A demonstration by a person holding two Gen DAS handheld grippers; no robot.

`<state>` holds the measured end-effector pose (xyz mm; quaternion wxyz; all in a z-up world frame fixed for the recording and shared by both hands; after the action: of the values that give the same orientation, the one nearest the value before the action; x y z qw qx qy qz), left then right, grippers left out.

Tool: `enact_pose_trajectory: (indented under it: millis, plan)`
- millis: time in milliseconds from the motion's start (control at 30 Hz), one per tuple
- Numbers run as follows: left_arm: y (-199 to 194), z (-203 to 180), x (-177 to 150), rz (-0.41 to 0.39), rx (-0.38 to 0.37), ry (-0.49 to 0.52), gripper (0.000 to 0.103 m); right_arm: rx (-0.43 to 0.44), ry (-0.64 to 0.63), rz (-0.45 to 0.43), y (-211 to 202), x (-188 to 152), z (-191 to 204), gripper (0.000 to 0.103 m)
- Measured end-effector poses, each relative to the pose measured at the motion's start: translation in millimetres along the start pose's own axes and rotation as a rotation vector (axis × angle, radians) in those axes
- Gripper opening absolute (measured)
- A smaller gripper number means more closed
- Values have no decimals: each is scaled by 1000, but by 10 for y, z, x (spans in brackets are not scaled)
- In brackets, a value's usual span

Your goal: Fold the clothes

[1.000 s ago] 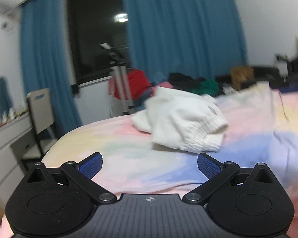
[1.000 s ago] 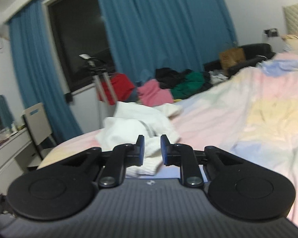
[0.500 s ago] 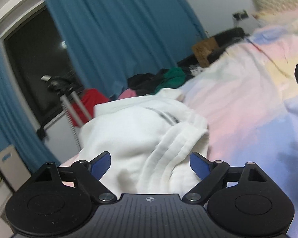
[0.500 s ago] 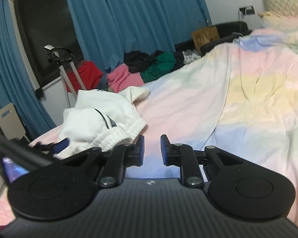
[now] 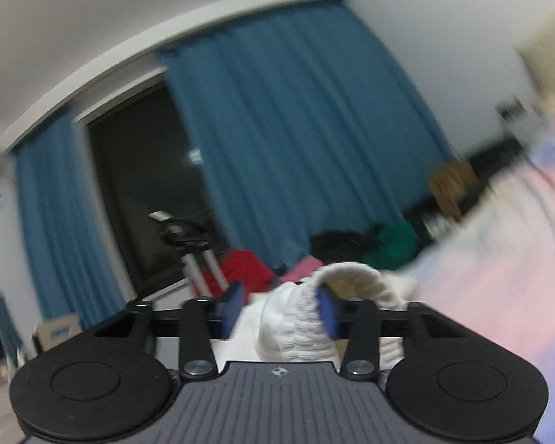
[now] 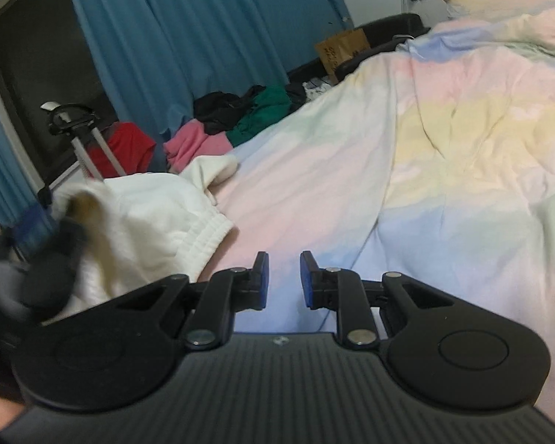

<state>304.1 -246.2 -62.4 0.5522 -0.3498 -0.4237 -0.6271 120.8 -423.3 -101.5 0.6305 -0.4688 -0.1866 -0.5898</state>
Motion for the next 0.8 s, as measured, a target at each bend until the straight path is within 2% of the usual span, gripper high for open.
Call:
enact_pose_trajectory:
  millis: [33, 200, 333, 467, 600, 700, 800]
  plan:
    - [16, 147, 70, 4, 14, -41, 8, 9, -7, -1, -15, 6, 31, 22]
    - [59, 891, 306, 49, 55, -228, 6, 48, -56, -21, -121, 47, 183, 22]
    - [-55, 1394, 392, 71, 72, -304, 6, 90, -113, -30, -224, 49, 354, 22]
    - [-567, 2167, 339, 104, 85, -394, 6, 152, -177, -26, -362, 20, 574, 22]
    - [-1126, 2909, 10, 191, 131, -392, 6, 237, -245, 39, -448, -154, 825, 22]
    - [-1125, 3229, -485, 349, 166, -367, 6, 301, -268, 145, -406, -375, 974, 22]
    - [-1041, 3481, -992, 493, 206, -383, 7, 361, -282, 264, -348, -617, 1108, 25]
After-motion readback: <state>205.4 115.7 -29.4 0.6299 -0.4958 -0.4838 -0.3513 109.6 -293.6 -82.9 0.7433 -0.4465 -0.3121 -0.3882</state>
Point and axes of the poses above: each gripper's, at about its wrist camera, not at the fingertips, and y roughly the way its jaws point, z to its left, x to its top, the point moved 8 cm from there along y, roughly the way its jaws point, and after that the axes turned 8 degrees about x, right-handed, at the moved point
